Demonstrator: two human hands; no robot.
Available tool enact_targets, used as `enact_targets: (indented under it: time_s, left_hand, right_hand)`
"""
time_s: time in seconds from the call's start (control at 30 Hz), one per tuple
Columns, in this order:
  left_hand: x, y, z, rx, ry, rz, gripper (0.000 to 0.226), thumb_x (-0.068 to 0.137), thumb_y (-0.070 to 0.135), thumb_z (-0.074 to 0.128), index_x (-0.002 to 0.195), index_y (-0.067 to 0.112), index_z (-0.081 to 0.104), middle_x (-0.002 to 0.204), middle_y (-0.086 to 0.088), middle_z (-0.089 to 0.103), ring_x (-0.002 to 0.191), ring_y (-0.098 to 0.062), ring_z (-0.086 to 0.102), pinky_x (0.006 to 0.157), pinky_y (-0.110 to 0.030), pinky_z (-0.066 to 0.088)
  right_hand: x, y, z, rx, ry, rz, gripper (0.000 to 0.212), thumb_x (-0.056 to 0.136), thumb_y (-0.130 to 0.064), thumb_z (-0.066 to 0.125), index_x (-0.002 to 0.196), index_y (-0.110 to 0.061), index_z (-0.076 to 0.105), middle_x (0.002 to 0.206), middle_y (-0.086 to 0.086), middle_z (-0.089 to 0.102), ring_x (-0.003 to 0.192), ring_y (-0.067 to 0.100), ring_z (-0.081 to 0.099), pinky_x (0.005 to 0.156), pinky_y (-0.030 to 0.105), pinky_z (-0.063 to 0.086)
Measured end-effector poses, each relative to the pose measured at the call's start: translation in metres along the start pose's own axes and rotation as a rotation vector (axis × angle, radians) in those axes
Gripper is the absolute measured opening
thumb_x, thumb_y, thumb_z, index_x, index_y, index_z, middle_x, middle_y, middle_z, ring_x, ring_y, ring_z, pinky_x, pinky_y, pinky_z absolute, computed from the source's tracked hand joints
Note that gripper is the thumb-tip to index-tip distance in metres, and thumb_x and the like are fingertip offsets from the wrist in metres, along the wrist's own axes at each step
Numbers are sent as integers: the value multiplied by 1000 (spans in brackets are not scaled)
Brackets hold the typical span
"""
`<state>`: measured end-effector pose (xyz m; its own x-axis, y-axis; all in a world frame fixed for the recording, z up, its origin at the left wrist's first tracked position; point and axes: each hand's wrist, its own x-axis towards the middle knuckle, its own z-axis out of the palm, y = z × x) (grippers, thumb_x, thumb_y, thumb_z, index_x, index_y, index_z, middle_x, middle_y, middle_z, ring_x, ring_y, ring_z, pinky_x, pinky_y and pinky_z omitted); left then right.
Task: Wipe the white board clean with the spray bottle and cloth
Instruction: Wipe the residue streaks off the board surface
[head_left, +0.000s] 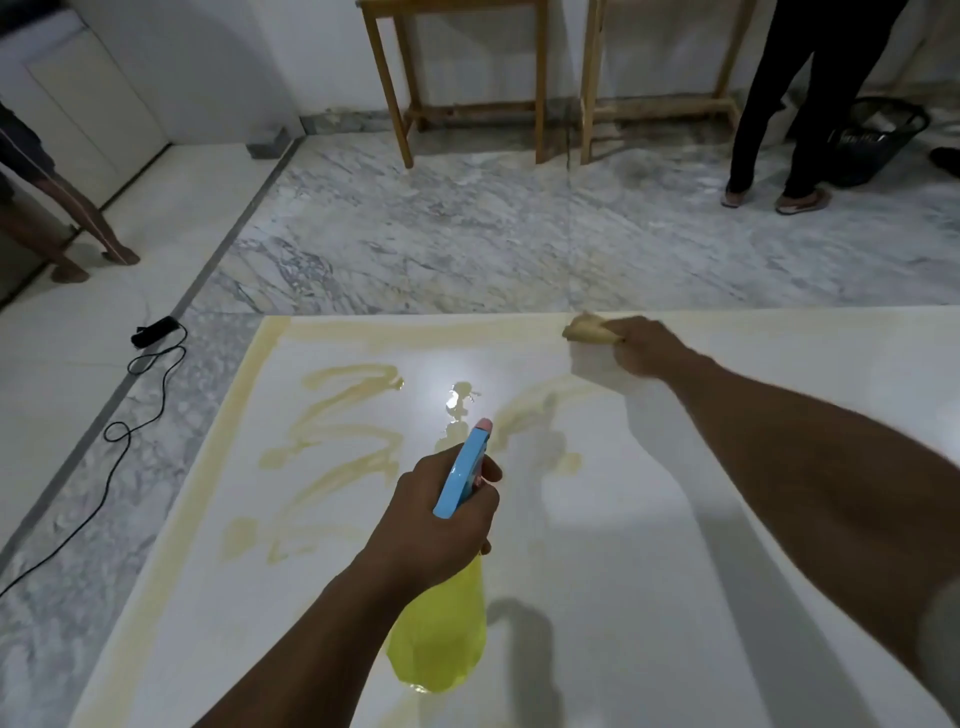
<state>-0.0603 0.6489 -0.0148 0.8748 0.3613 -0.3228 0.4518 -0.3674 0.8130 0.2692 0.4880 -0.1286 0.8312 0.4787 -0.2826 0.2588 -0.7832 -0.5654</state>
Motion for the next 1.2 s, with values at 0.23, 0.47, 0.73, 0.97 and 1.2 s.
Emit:
enact_targets:
  time_s: [0.23,0.47,0.73,0.97,1.2]
  left_hand:
    - [-8,-23,-2,27,-28,-41,12,99,12,59,94,21,65,96,-10,71,59,-20,72,58,-26,60]
    - [-75,-27,-15,64,9,-40,8,96,13,60,97,18,66,92,-15,73,58,-19,74,58,-26,58]
    - [-236,-61,-18,31,-6,1,6,95,11,61,95,13,66,100,-25,70,57,-24,72,54,-22,54]
    - [-300,-71,-39,40,-39,19,7,95,10,59,95,8,65,103,-29,69,58,-33,74,54,-26,54]
    - [-248,-51,-48,20,-28,64,5,95,10,60,97,8,65,102,-27,70,57,-27,72,52,-20,53]
  right_hand:
    - [-48,19,88,-163,70,-123,55,98,-11,38,148,-34,41,163,-9,22,154,23,7,121,50,4]
    - [-204,21,146,-178,93,-215,61,91,-6,46,145,-36,45,161,-9,28,153,23,13,119,52,10]
    - [-438,19,245,-101,110,-263,61,86,-10,43,140,-36,52,156,-14,33,150,18,16,117,48,14]
    - [-476,-38,163,618,-123,185,23,93,-14,55,107,-9,73,111,11,69,95,26,66,80,33,49]
    - [-419,-36,93,1110,-514,325,55,75,-17,70,127,-1,61,128,28,62,115,45,62,85,50,57]
